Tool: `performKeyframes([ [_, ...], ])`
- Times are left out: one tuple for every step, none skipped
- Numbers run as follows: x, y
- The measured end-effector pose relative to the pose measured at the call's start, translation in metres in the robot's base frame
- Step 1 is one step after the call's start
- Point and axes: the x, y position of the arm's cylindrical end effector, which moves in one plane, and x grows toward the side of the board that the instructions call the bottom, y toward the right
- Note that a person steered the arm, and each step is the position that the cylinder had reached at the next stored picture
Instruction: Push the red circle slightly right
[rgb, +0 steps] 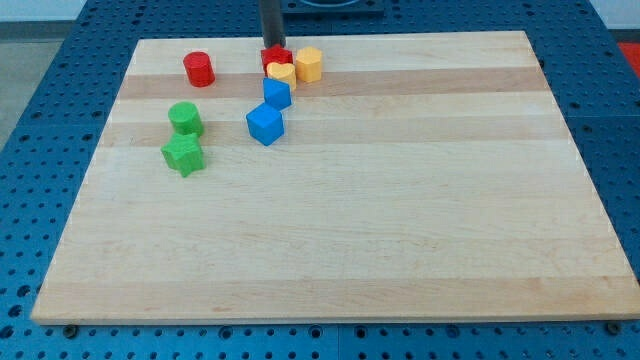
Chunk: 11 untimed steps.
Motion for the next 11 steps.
performKeyframes([
  [-0.002, -0.024],
  [-0.011, -0.073],
  [-0.011, -0.151],
  [-0.009, -0.223],
  [0.031, -0.223],
  [0.050, -0.203],
  [0.051, -0.173],
  [0.066, -0.149],
  [0.085, -0.132],
  [0.098, -0.111],
  [0.109, -0.111],
])
